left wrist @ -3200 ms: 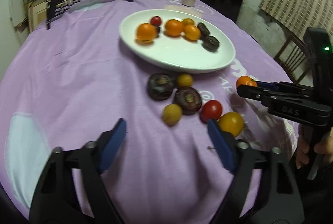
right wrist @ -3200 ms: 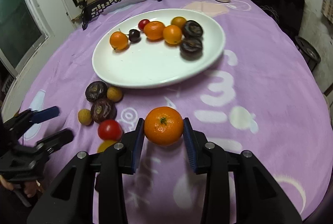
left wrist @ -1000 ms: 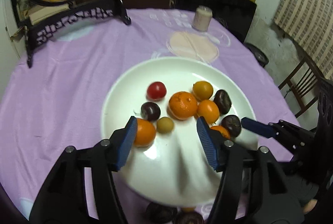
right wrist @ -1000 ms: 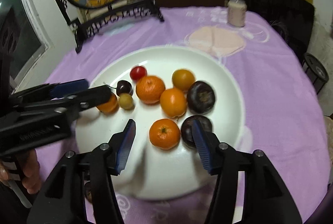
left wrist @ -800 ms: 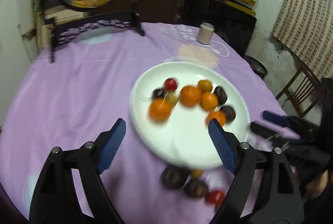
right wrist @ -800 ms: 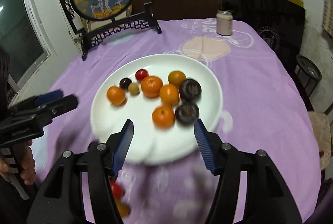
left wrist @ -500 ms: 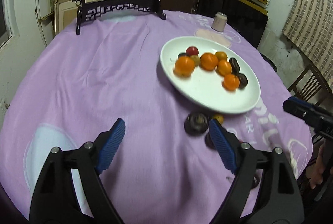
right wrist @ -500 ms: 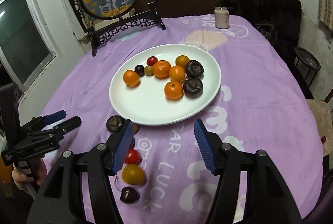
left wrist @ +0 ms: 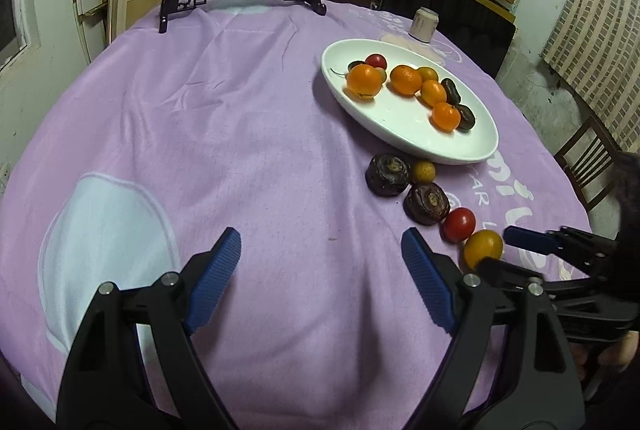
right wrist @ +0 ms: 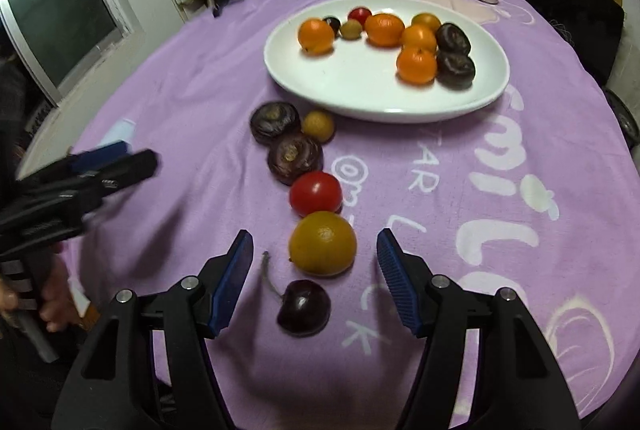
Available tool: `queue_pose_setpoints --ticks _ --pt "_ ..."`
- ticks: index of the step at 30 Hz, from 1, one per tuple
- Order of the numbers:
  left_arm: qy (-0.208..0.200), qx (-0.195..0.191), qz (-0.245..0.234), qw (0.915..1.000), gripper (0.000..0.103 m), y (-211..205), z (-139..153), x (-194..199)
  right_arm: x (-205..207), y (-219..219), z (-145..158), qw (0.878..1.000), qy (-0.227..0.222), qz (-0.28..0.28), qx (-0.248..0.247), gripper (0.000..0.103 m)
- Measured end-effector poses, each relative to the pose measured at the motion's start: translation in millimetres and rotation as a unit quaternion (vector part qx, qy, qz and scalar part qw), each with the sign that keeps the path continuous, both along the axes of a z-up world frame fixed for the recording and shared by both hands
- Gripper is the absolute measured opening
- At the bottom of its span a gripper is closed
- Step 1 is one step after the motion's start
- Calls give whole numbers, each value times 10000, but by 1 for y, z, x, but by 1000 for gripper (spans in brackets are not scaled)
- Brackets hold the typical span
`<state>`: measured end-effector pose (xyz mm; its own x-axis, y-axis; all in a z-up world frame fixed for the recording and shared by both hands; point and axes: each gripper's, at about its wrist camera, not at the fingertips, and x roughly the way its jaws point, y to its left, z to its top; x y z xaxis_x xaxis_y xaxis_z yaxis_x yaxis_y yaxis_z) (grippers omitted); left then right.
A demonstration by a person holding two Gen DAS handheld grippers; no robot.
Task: Organize fruits
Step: 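Grasp a yellow tomato with the right tool while the left tool grasps a mangosteen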
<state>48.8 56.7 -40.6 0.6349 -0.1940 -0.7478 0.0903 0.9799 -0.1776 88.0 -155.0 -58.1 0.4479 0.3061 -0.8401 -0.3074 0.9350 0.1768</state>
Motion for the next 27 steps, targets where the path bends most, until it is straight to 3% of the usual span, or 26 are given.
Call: queue_pose_setpoints --ticks 1,2,7,10,14,16,20,24,27 --pt "-9 6 5 10000 84 1 1 -2 2 2 -5 10000 44 18 -25 43" --pt "-4 -3 -8 10000 84 1 1 -3 4 4 -9 9999 94 39 -85 37" --pt "112 -110 -385 9991 84 -15 1 -10 2 -14 1 9997 -82 -176 121 37" --pt "107 -22 -761 9970 84 -37 2 -14 1 -42 16 9969 -418 -671 -18 37" --pt "117 253 -1068 9939 85 -69 -2 -9 -3 -72 19 9943 -451 -957 134 37" --pt "179 331 -1028 9940 85 -77 -5 0 -7 -81 17 9940 -418 -981 242 37" --pt "219 569 -496 9969 84 -79 -15 31 -14 -87 13 9942 -351 -934 408 37" --pt "669 498 -562 9949 82 -84 -33 51 -18 -96 15 9932 -384 -963 519 37" --pt "673 719 -546 9936 82 -94 -37 53 -17 -105 16 9918 -407 -1042 613 37"
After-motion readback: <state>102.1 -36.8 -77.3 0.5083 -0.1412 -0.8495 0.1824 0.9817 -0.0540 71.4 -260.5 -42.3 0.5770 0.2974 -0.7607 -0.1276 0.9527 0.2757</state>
